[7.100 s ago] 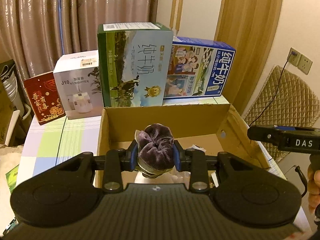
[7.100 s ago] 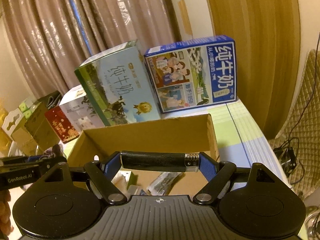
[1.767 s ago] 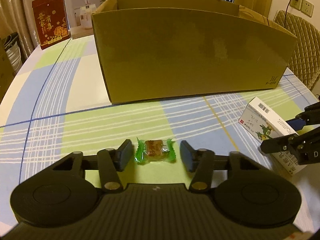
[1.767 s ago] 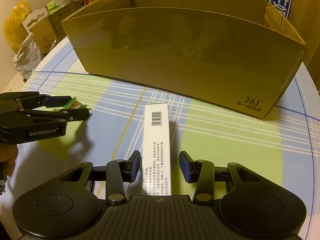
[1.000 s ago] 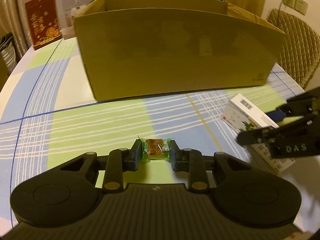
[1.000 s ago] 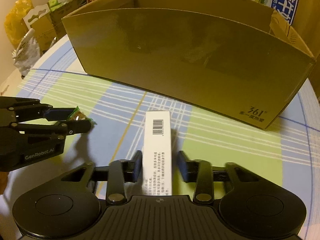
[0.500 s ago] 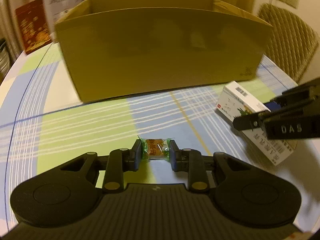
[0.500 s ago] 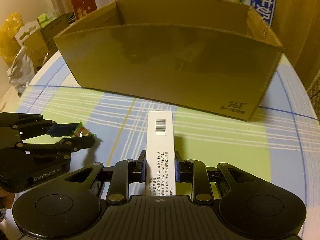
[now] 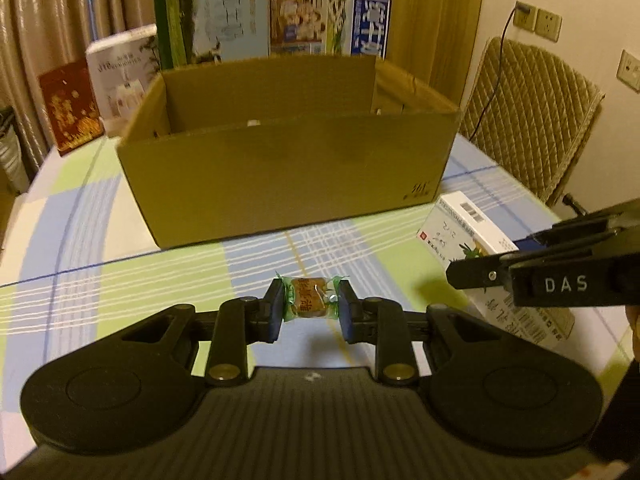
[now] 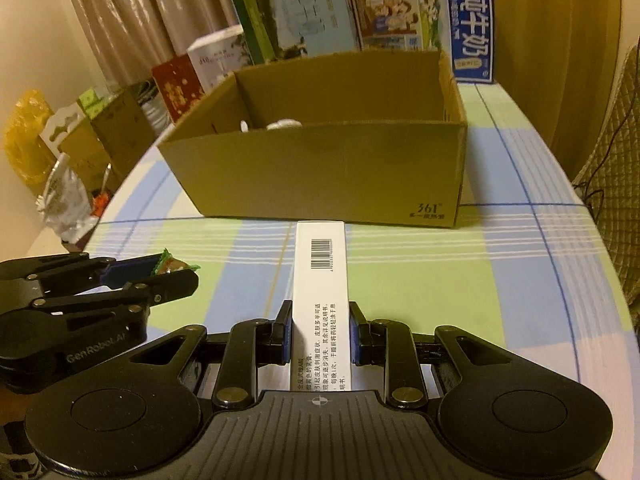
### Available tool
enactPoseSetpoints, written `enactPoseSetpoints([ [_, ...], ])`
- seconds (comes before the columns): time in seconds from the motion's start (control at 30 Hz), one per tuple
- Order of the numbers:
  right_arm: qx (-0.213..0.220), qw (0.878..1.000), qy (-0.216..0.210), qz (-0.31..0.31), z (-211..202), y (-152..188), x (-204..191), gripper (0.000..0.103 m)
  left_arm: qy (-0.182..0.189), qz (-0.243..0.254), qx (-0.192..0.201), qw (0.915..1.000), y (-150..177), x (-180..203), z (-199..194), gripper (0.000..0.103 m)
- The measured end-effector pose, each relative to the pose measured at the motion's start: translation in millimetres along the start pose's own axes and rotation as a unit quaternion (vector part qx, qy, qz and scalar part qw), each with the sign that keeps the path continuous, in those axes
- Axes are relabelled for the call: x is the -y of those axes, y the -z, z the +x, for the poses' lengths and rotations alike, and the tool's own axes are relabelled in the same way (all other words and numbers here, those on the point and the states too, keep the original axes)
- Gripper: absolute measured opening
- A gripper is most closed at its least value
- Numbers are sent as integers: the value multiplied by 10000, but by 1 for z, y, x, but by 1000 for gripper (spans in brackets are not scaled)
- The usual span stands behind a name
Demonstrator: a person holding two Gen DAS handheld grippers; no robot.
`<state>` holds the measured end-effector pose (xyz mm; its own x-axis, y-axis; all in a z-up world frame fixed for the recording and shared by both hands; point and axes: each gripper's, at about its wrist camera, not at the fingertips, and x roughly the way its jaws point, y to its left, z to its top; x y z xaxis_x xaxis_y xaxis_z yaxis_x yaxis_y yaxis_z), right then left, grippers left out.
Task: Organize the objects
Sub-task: 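Carry the candy and medicine box over the cardboard box with both grippers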
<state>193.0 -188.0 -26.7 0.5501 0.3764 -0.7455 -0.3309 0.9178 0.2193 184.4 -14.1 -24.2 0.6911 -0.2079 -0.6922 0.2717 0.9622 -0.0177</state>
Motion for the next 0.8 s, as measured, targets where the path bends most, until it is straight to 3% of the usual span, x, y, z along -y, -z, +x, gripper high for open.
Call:
enactPoseSetpoints([
  [0.33, 293, 9996, -57, 31, -44, 2, -4, 23, -183, -309, 301, 9989, -2, 14, -61, 23],
  [0.8, 417, 9991, -105, 38, -68, 9, -6, 23, -220, -520, 379, 9977, 1, 25, -93, 23],
])
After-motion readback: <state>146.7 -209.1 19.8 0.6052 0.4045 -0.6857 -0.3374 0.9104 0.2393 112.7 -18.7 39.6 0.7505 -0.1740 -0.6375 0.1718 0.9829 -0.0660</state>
